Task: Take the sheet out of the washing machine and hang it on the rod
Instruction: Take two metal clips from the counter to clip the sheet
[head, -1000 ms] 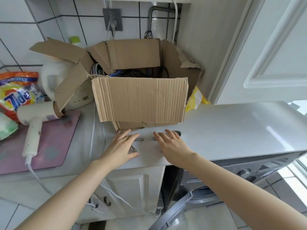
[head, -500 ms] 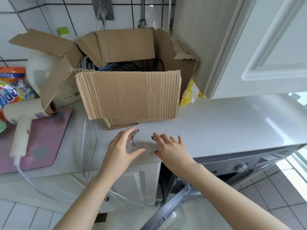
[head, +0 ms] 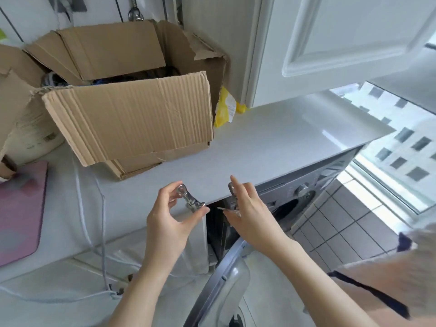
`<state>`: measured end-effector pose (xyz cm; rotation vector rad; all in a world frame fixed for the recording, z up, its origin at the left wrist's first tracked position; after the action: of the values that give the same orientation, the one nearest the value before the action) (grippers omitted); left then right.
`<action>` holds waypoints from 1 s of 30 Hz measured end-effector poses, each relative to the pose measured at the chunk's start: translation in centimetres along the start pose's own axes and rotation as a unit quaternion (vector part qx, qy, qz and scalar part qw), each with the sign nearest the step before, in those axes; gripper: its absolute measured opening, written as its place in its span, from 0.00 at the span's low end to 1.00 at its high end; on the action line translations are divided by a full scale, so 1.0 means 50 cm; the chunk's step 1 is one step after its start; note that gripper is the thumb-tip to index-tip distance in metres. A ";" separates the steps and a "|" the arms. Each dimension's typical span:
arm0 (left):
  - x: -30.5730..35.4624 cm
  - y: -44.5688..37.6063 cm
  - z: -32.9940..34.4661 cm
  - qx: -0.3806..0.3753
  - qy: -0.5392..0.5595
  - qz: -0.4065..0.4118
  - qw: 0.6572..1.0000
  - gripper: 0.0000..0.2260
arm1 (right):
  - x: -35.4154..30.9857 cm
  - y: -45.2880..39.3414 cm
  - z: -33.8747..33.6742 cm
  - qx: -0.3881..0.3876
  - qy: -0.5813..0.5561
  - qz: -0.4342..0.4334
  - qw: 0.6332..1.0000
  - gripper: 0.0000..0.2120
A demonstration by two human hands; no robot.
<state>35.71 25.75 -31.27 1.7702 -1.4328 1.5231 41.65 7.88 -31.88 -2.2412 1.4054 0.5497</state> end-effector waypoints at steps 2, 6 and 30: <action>0.003 0.017 0.002 -0.023 0.027 -0.007 0.999 0.31 | -0.002 0.043 -0.005 0.015 -0.018 0.054 0.998 0.36; 0.008 0.064 0.022 -0.081 0.068 -0.026 0.994 0.29 | -0.005 0.140 -0.015 0.044 -0.064 0.128 0.989 0.34; 0.265 0.475 0.298 -0.380 0.101 0.030 0.919 0.27 | 0.139 0.729 -0.200 0.276 -0.061 0.340 0.897 0.34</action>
<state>20.78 -1.44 -31.57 1.0728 -1.6653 0.9257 12.36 -16.99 -32.94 -1.2265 1.9702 0.4110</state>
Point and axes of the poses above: each hand's wrist, its own y-axis away from the middle knuckle, its own z-axis out of the palm, x = y × z, the point moved 2 cm from there along -y, towards the middle knuckle, and after that the axes turned 2 degrees about x, right-handed, at the moved point
